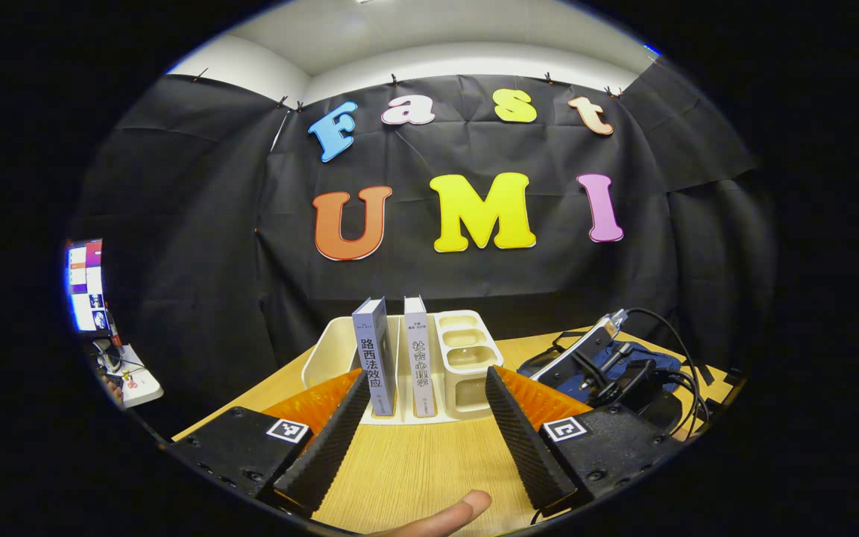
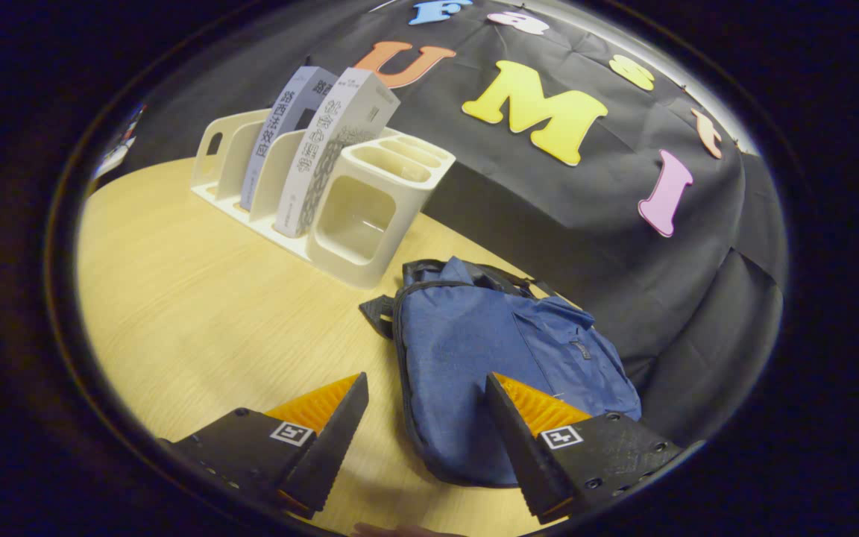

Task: Open the schoolbag, grab two books from the bookshelf and put them into the schoolbag.

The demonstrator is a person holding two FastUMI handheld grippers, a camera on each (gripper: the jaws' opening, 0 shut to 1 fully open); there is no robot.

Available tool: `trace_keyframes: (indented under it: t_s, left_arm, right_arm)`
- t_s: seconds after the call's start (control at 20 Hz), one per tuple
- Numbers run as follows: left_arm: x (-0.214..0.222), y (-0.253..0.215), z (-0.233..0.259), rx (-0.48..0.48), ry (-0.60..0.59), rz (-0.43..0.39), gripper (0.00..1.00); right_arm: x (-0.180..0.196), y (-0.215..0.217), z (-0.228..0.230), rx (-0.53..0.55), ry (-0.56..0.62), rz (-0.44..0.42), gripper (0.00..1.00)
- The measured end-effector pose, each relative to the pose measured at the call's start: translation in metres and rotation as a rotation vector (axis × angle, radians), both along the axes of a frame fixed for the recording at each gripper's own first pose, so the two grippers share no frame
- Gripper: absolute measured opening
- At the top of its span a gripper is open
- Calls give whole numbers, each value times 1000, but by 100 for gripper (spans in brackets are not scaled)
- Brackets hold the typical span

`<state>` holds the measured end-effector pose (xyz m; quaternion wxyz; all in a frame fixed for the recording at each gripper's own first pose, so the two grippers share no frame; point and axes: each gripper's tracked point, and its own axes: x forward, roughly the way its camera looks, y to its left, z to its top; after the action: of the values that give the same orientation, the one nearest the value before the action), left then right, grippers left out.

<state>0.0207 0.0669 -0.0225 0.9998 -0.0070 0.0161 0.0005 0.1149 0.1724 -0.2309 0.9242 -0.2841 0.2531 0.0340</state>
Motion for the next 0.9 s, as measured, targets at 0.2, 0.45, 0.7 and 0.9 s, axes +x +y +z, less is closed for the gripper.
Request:
trace_keyframes:
  t_s: [0.2,0.45,0.7,0.9]
  left_arm:
    - [2,-1,-5,-2,11,0,98]
    - [7,-3,-10,-3,23,-6,98]
    - [5,-3,-9,-23,23,-7,98]
    - [7,-2,-11,-21,22,2,98]
  right_arm:
    - [13,-9,5,-73,-27,-43,94]
    - [16,-17,25,-97,-65,-73,93]
    - [30,-21,28,-135,-57,-98,93]
    - [40,-14,25,-97,-26,-107,74]
